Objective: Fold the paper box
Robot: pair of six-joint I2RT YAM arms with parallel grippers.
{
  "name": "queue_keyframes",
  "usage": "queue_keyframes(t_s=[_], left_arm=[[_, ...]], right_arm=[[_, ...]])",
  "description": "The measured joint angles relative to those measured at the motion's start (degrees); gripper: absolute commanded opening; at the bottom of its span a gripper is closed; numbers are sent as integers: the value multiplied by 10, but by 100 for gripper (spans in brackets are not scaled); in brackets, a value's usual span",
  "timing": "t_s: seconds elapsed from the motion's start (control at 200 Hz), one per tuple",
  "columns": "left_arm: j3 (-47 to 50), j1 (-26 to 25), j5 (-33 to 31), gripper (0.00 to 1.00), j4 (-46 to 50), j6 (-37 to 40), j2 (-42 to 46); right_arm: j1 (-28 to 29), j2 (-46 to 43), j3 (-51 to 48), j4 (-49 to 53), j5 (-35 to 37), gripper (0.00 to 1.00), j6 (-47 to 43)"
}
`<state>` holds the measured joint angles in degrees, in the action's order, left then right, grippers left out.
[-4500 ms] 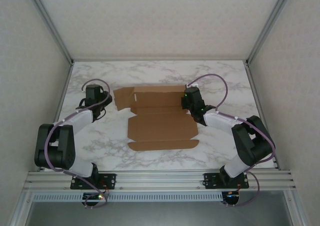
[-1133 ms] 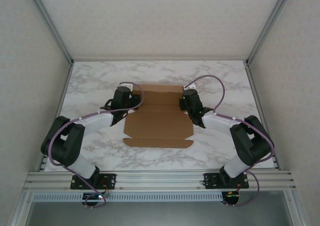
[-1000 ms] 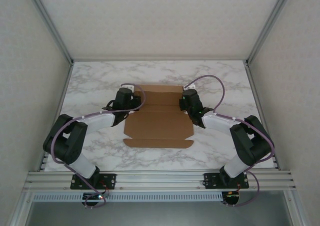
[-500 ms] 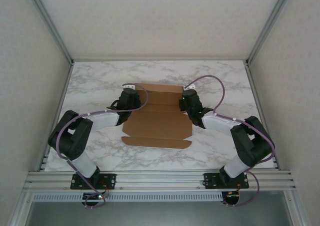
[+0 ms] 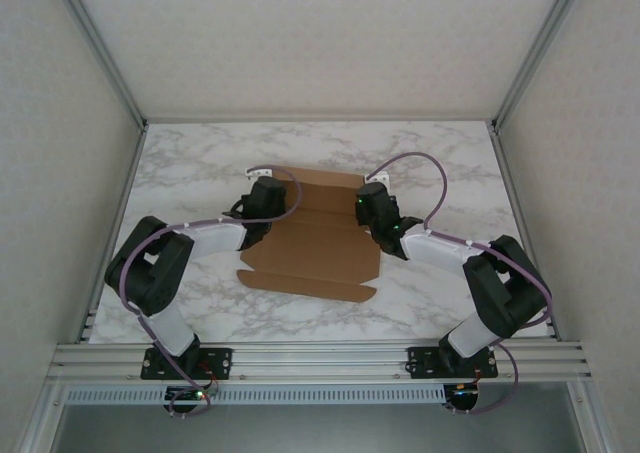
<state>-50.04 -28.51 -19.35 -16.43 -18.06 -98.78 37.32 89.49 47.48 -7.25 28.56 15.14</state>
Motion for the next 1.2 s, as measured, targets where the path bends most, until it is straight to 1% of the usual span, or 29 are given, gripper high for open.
queue_keyframes(t_s=[0.33, 0.496, 0.711, 0.756, 0.826, 0.931, 0.976, 1.081, 1.202], left_arm=[[-7, -11, -34, 0, 9, -43, -7], [-7, -12, -39, 0, 11, -69, -8], [-3, -12, -39, 1, -5, -76, -12], [0, -12, -39, 3, -10, -76, -12], [3, -12, -39, 10, -16, -76, -11], [3, -11, -39, 27, -18, -83, -11], [3, -8, -38, 33, -17, -95, -11], [18, -5, -26, 41, -14, -110, -6], [50, -5, -5, 51, -1, -122, 27]], right_arm=[[14, 0, 5, 13, 26, 0, 27], [23, 1, 12, 24, 38, 0, 38], [24, 18, 14, 13, 49, 0, 53], [24, 19, 14, 8, 50, 0, 55], [24, 22, 12, 2, 53, 0, 57], [24, 23, 12, 0, 54, 0, 57], [24, 23, 12, 0, 55, 0, 59], [25, 22, 12, 3, 62, 0, 62], [27, 22, 12, 6, 67, 0, 68]])
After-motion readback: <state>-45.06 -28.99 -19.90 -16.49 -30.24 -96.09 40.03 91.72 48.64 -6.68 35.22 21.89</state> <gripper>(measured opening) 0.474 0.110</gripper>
